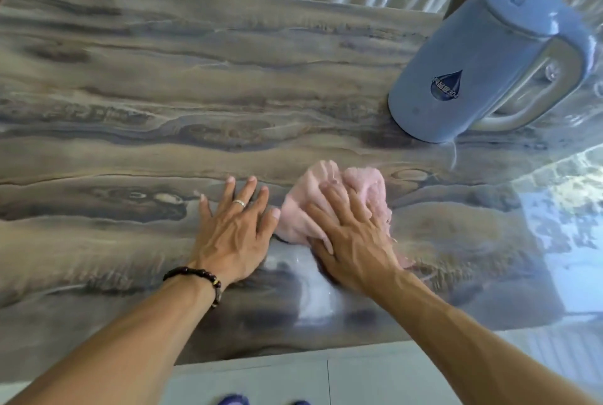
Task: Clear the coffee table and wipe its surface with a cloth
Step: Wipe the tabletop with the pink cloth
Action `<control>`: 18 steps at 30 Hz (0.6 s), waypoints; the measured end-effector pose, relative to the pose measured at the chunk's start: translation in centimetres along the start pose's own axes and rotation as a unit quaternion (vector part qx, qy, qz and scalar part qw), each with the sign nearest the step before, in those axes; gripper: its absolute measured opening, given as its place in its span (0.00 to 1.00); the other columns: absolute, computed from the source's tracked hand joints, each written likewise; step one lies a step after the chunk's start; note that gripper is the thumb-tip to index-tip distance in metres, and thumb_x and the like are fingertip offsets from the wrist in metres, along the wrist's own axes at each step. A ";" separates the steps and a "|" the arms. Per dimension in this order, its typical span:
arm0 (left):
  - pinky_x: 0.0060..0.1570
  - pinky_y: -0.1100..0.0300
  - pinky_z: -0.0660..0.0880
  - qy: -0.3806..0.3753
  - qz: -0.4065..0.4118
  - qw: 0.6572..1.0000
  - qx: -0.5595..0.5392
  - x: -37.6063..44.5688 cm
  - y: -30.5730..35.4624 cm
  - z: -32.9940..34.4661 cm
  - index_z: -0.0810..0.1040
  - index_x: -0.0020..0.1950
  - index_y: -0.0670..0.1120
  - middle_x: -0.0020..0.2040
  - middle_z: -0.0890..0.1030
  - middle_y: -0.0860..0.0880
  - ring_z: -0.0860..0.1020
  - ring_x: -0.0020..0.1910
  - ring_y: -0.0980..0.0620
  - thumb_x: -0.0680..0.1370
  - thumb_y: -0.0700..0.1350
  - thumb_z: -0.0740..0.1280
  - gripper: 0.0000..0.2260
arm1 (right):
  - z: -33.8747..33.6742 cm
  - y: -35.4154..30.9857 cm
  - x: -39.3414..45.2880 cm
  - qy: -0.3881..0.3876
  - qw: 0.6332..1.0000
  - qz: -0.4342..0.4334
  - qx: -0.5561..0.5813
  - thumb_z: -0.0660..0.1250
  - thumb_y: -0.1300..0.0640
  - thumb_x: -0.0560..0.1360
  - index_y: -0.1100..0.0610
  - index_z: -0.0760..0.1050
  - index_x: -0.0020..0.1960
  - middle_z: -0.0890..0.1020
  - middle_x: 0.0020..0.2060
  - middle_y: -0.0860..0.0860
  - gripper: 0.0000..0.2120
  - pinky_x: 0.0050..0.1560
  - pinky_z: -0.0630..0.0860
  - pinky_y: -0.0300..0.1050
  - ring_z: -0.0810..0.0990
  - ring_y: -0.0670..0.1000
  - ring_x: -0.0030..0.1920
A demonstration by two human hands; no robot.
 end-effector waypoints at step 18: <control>0.70 0.35 0.55 0.049 0.096 0.994 0.034 -7.5 -1.7 3.2 0.64 0.75 0.45 0.77 0.60 0.48 0.54 0.76 0.44 0.81 0.59 0.42 0.29 | -0.3 3.5 -4.0 0.020 0.939 0.333 0.085 0.54 0.43 0.79 0.39 0.61 0.70 0.54 0.75 0.53 0.19 0.69 0.59 0.71 0.52 0.64 0.75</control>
Point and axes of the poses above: each hand's wrist, its own x-axis towards the middle knuckle, its own z-axis out of the palm, y = z × x, the point moved 8 cm from there along x, towards the middle knuckle
